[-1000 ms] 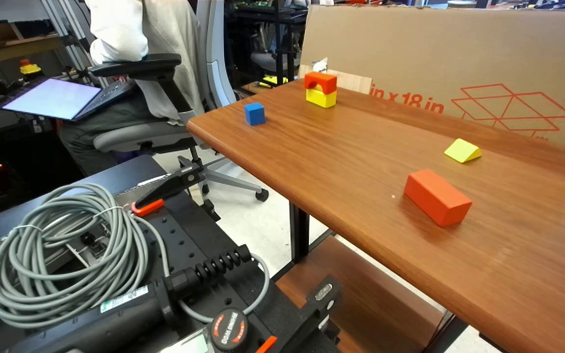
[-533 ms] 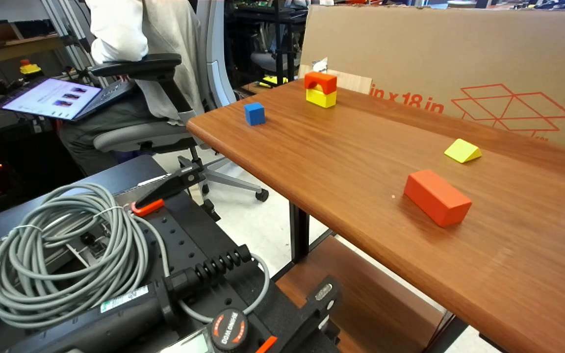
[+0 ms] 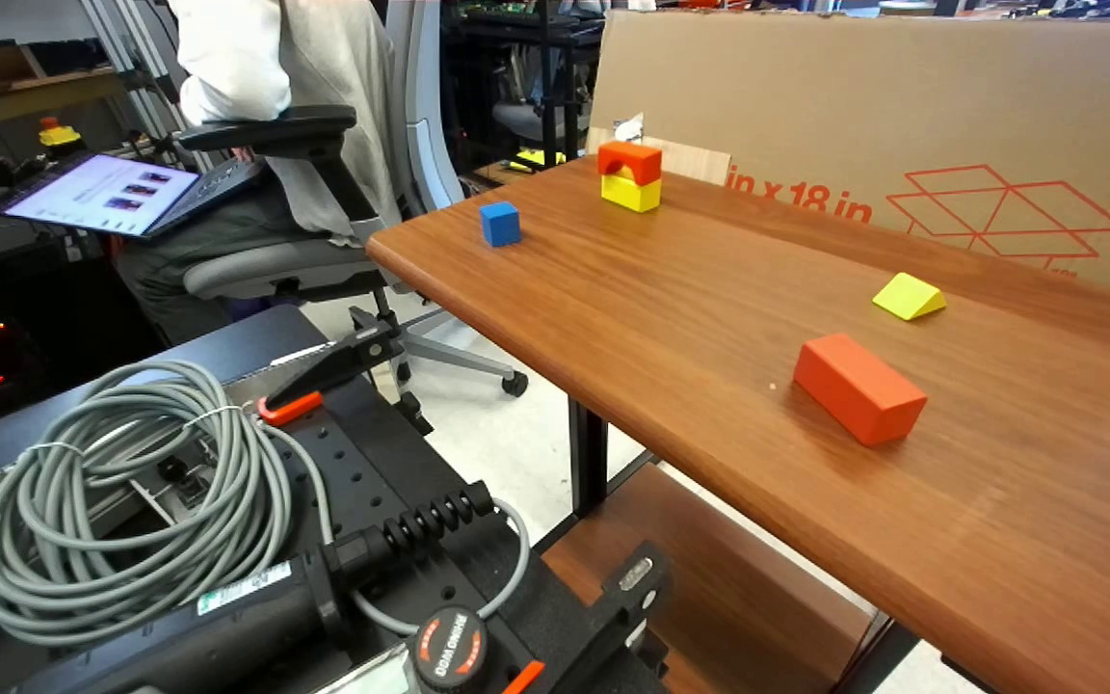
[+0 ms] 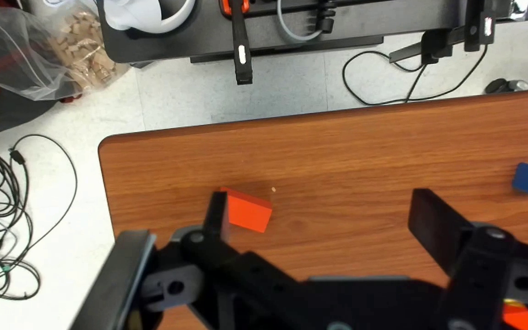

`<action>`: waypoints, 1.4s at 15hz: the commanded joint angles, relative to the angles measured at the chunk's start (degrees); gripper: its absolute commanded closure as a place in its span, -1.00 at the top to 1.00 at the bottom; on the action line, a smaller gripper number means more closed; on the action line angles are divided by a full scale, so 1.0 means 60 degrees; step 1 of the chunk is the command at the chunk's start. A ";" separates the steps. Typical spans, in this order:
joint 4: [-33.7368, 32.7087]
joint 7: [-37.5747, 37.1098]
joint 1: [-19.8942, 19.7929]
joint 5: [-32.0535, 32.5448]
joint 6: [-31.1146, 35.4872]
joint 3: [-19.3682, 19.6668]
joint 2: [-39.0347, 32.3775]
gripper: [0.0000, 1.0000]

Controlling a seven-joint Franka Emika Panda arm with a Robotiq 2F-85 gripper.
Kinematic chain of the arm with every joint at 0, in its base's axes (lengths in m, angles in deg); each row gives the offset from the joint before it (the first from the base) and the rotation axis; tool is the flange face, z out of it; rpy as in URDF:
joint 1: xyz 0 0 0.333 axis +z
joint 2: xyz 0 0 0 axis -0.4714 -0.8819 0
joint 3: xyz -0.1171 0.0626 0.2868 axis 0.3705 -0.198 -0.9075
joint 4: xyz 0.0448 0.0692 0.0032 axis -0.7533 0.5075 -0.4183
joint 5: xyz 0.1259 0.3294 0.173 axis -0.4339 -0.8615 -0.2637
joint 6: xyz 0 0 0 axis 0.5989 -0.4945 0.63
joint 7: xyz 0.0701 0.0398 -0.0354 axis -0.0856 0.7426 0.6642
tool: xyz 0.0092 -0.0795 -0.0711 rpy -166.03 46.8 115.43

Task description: Stack the orange block on top of the other orange block

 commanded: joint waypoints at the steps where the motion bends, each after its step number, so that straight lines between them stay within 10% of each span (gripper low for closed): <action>1: -0.0203 -0.0234 -0.0212 0.0258 0.0480 -0.0193 -0.0735 1.00; 21: -0.1453 -0.1428 -0.0444 0.1044 0.0698 0.0028 -0.4037 1.00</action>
